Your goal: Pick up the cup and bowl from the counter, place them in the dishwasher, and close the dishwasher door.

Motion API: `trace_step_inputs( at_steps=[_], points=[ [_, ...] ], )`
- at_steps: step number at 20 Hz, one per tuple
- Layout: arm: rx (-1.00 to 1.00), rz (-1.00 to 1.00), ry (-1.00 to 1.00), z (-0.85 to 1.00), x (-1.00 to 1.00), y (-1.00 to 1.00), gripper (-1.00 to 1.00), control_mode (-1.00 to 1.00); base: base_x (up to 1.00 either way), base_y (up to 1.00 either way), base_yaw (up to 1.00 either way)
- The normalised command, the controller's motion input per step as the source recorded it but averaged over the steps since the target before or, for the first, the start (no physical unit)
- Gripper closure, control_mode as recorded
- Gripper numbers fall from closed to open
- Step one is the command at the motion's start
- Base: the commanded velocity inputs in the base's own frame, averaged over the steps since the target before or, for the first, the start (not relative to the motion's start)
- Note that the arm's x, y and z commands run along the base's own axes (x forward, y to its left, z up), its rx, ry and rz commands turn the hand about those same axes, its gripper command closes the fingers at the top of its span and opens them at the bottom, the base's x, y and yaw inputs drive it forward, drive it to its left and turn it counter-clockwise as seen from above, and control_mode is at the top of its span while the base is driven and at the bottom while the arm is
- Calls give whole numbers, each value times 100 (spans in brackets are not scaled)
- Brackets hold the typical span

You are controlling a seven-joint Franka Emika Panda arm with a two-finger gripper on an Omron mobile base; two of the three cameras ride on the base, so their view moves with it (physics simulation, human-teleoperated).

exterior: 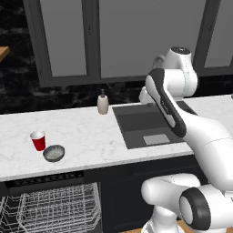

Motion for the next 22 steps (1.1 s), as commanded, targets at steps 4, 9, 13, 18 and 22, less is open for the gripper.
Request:
trace_step_inputs(
  at_steps=[4,9,13,18,22],
  points=[
    [0,0,0,-2,-17,0,-100,-100,0,0,0],
    [0,0,3,-28,-49,3,-100,-100,0,0,0],
    [0,0,4,-34,-54,19,-100,-100,0,0,0],
    [0,0,2,-31,-54,18,-100,-100,0,0,0],
    [0,0,-13,-2,-41,8,-100,-100,0,0,0]
  ],
)
